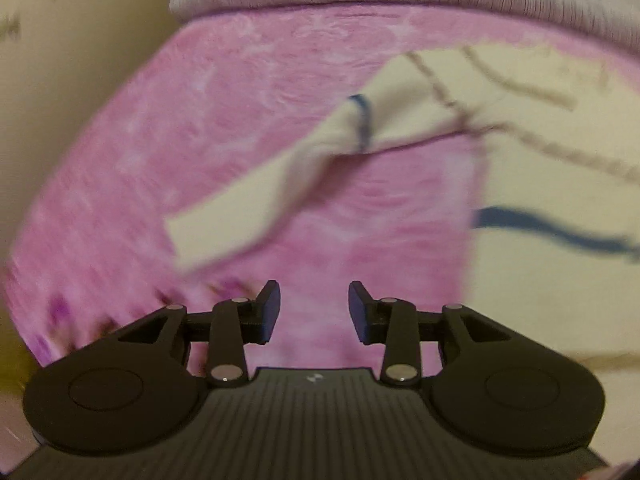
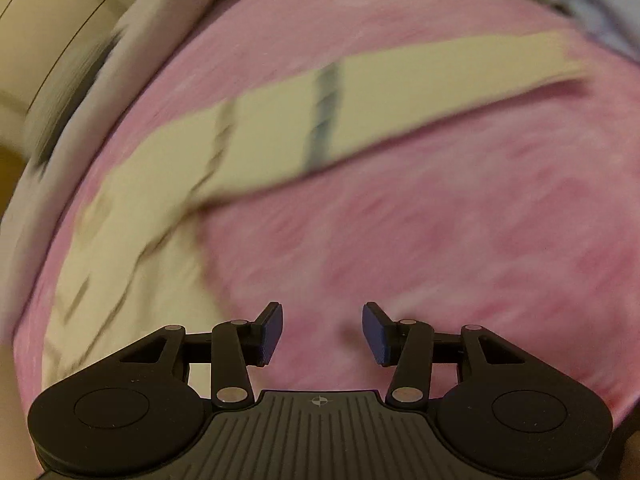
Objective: Fold clothes
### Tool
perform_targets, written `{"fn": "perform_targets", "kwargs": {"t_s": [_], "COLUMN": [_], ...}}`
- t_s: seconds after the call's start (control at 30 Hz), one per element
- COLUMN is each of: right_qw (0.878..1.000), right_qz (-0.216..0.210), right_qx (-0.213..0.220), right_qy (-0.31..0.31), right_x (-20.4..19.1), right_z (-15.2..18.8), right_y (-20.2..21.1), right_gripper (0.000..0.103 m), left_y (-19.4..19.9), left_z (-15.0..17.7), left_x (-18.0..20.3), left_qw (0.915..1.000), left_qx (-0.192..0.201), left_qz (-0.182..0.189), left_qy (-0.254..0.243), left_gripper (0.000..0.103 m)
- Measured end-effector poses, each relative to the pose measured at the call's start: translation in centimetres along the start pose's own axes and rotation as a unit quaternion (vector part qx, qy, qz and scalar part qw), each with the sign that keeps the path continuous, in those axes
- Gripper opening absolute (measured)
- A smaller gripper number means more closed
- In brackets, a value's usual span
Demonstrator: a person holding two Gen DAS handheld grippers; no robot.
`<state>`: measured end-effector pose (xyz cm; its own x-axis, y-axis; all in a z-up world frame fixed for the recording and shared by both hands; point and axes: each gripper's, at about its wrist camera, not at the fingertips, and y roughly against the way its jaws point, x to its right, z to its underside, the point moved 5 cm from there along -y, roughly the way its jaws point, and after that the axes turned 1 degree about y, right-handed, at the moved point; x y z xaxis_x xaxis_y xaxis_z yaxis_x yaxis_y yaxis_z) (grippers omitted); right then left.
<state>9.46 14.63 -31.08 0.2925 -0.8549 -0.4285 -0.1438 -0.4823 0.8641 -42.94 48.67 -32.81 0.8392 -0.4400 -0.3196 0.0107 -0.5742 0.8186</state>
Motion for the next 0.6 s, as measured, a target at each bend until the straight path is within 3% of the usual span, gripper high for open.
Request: {"fn": "perform_targets", "kwargs": {"t_s": [0.07,0.17,0.23,0.3,0.33,0.43,0.47,0.5,0.53,0.57,0.6], "right_qw": [1.000,1.000,1.000,0.999,0.999,0.999,0.999,0.999,0.999,0.999,0.999], "right_qz": [-0.006,-0.009,-0.013,-0.022,-0.023,-0.015,-0.012,-0.010,-0.007,-0.005,-0.003], "right_qx": [-0.001,-0.005,-0.006,-0.007,-0.009,-0.013,-0.015,-0.017,-0.019,-0.020,-0.021], "right_qy": [0.005,0.002,-0.009,-0.026,-0.029,-0.027,-0.027,-0.027,-0.028,-0.029,-0.030], "right_x": [-3.0,-7.0,-9.3,-11.2,-12.0,-13.8,-14.3,-14.7,-15.2,-15.5,-15.9], "right_z": [1.6,3.2,4.4,5.3,5.9,7.3,7.8,8.3,8.9,9.3,9.7], "right_y": [-0.7,-2.2,-2.9,-3.6,-3.8,-4.1,-4.2,-4.3,-4.4,-4.5,-4.6], "right_gripper": [0.048,0.048,0.048,0.048,0.048,0.048,0.048,0.048,0.048,0.048,0.048], "left_y": [-2.1,-4.9,-6.0,-6.8,-7.2,-8.9,-9.7,-10.5,-11.3,-12.1,-12.9], "left_z": [-0.3,-0.6,-0.2,0.1,0.5,2.3,2.9,3.2,3.4,3.6,3.6], "left_x": [-1.3,-4.0,-6.5,-9.0,-10.4,-13.9,-14.9,-15.6,-16.2,-16.6,-16.7], "left_qw": [0.9994,0.9998,0.9954,0.9764,0.9578,0.8707,0.8398,0.8168,0.7952,0.7798,0.7706], "left_qx": [0.002,-0.007,-0.034,-0.063,-0.074,-0.086,-0.079,-0.077,-0.076,-0.076,-0.080], "left_qz": [-0.016,-0.013,0.045,0.108,0.137,0.202,0.209,0.208,0.206,0.208,0.213], "left_qy": [-0.029,-0.013,0.078,0.176,0.242,0.440,0.495,0.533,0.565,0.586,0.595], "left_gripper": [0.034,0.034,0.034,0.034,0.034,0.035,0.035,0.035,0.035,0.035,0.035]}}
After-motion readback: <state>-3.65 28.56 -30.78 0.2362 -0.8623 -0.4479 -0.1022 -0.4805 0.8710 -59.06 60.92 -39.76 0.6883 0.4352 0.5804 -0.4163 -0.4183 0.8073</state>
